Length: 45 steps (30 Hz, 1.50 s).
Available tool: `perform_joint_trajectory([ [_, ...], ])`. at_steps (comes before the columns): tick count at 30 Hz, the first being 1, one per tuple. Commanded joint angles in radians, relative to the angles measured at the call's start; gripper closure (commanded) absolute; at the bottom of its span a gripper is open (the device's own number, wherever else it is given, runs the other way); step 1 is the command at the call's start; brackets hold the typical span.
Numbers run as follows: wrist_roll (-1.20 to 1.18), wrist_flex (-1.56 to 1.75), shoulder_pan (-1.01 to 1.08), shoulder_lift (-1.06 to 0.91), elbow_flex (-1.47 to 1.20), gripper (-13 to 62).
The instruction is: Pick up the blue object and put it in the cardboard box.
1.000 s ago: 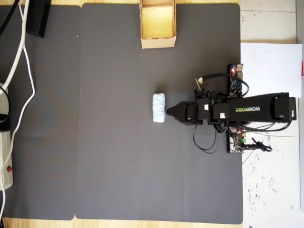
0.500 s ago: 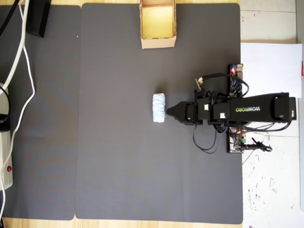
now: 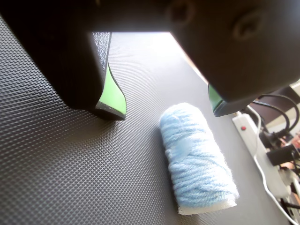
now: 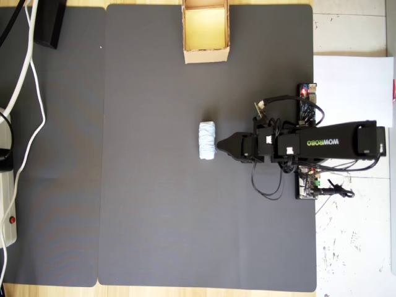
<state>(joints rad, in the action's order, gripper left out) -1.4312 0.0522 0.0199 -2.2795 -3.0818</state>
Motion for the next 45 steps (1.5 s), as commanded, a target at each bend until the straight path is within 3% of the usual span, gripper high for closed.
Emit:
perform_joint_trajectory([
  [1,-0.009,-0.101,0.005,-0.087,-0.037,14.8],
  [32,-0.066,-0.072,0.014,-0.087,-0.037,14.5],
  [45,-0.167,0.173,0.115,-0.087,-0.037,14.8],
])
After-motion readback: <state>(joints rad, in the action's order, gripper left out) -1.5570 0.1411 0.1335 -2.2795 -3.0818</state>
